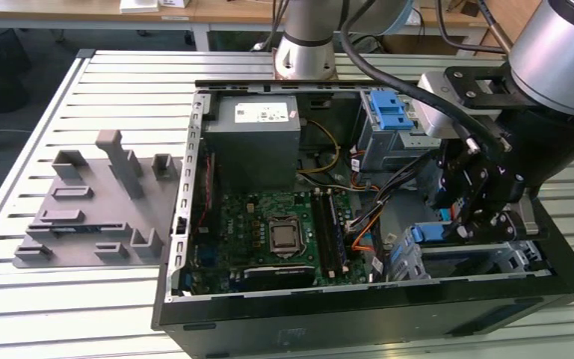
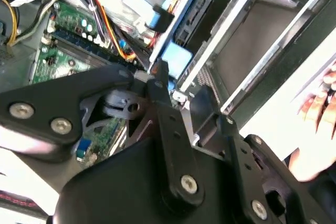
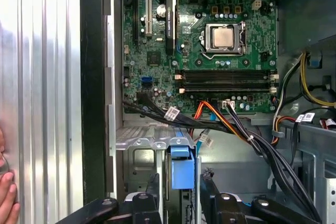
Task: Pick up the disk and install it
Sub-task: 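Insert the disk into the insertion slot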
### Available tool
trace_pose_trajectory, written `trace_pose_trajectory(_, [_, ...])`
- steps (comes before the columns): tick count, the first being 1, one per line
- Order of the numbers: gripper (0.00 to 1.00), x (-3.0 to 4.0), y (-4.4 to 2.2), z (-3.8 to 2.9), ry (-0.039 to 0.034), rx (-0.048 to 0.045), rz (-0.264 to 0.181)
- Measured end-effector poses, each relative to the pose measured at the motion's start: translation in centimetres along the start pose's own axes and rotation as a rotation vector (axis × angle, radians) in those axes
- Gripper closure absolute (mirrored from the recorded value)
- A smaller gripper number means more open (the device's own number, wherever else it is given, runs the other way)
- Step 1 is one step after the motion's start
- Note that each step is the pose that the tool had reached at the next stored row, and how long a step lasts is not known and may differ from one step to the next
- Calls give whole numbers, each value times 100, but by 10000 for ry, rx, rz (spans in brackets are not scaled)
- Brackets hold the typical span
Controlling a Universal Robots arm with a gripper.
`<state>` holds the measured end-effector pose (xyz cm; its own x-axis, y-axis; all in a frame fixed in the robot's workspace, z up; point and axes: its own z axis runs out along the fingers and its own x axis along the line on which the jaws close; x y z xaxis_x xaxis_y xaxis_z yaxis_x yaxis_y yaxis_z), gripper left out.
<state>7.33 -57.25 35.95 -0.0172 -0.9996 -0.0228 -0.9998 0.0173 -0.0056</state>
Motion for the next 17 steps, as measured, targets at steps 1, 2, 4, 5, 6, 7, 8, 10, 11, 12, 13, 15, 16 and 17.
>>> trace_pose_trajectory(1, [56, 0, 0, 0, 2, 0, 0])
trace_pose_trajectory(2, [56, 0, 0, 0, 2, 0, 0])
trace_pose_trajectory(4, [58, 0, 0, 1, 2, 0, 0])
trace_pose_trajectory(5, [64, 0, 0, 2, 1, 0, 0])
trace_pose_trajectory(6, [64, 0, 0, 2, 1, 0, 0])
trace_pose_trajectory(7, [70, 0, 0, 3, 1, 0, 0])
trace_pose_trajectory(8, [76, 0, 0, 3, 1, 0, 0])
trace_pose_trajectory(10, [82, 0, 0, 4, 2, 0, 0])
trace_pose_trajectory(11, [87, 0, 0, 4, 1, 0, 0])
trace_pose_trajectory(12, [89, 0, 0, 5, 1, 0, 0])
trace_pose_trajectory(13, [89, 0, 0, 5, 1, 0, 0])
trace_pose_trajectory(15, [89, 0, 0, 6, 1, 0, 0])
trace_pose_trajectory(16, [89, 0, 0, 7, 1, 0, 0])
trace_pose_trajectory(17, [89, 0, 0, 7, 1, 0, 0])
